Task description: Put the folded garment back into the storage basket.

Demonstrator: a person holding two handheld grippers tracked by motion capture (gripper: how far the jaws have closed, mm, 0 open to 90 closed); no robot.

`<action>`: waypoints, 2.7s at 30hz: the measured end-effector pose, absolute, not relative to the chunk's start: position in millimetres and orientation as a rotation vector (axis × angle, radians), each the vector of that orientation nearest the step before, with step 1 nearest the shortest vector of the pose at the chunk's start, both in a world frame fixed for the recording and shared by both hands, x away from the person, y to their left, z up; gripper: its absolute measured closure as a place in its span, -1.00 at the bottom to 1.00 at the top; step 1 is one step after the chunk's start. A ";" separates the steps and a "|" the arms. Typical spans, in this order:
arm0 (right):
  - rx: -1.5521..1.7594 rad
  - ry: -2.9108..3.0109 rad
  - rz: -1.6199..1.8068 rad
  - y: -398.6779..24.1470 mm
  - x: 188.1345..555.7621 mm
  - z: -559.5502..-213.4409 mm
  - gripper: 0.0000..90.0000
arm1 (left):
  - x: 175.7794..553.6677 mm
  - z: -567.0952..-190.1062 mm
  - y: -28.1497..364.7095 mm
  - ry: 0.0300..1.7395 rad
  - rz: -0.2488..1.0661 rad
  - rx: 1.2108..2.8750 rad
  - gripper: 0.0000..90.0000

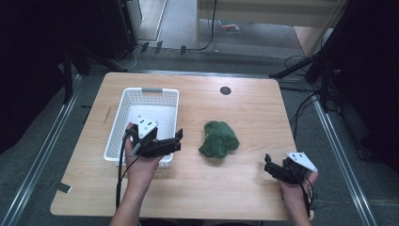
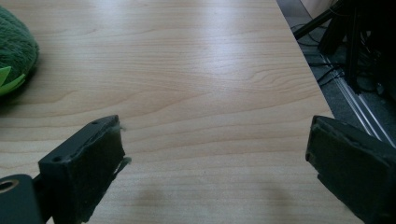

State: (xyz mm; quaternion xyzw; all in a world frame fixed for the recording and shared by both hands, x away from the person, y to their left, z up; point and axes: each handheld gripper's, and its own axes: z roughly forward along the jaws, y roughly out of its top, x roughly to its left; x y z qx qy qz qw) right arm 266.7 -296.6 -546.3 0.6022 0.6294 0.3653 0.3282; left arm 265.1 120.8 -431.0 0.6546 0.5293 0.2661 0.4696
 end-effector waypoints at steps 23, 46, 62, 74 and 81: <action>1.575 1.663 0.969 -297.7 267.5 -546.4 -0.91 | 291.1 -447.2 40.4 1.249 0.546 1.714 -0.99; 1.582 1.671 0.974 -297.4 267.8 -546.4 -0.91 | 315.5 -495.1 -13.7 1.270 0.444 1.844 -1.00; 1.586 1.675 0.976 -297.7 268.4 -546.4 -0.91 | 329.4 -527.8 -34.1 1.355 0.438 1.924 -1.00; 1.599 1.677 0.969 -297.7 269.6 -546.7 -0.91 | 330.5 -529.7 -44.0 1.343 0.457 1.967 -1.00; 1.607 1.679 0.959 -298.0 270.3 -546.8 -0.90 | 334.1 -539.7 -48.2 1.368 0.461 2.031 -1.00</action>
